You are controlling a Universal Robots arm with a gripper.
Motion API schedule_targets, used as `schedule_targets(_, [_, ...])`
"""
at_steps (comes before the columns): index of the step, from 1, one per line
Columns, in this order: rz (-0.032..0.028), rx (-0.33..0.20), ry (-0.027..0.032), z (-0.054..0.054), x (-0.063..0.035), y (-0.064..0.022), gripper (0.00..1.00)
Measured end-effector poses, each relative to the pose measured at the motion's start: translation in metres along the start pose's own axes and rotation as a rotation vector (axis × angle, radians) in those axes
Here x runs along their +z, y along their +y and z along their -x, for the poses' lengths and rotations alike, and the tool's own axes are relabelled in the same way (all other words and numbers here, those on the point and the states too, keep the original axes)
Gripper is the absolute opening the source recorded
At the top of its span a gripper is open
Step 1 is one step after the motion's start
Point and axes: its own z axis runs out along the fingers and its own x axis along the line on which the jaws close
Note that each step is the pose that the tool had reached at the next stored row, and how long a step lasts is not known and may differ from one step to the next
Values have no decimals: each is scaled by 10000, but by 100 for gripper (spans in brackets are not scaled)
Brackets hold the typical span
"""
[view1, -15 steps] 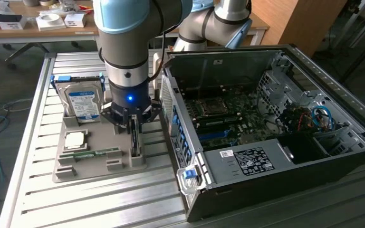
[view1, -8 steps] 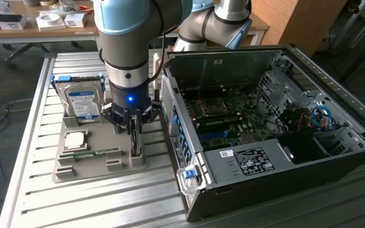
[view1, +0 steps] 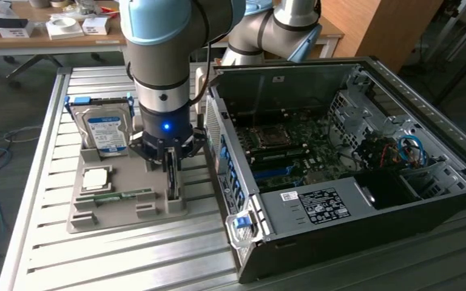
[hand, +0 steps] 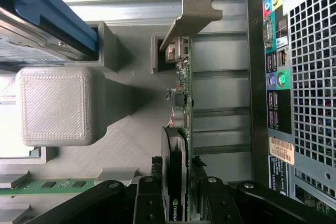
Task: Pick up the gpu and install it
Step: 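Pick up the gpu and move the gpu toward the slot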
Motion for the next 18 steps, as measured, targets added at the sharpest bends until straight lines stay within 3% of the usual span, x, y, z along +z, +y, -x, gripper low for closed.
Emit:
schedule_targets(2, [0,-1,1,0,0,0,33])
schedule_targets(3, [0,-1,2,0,0,0,27])
schedule_targets(18, [4,-1,-4,1,-9,1,26])
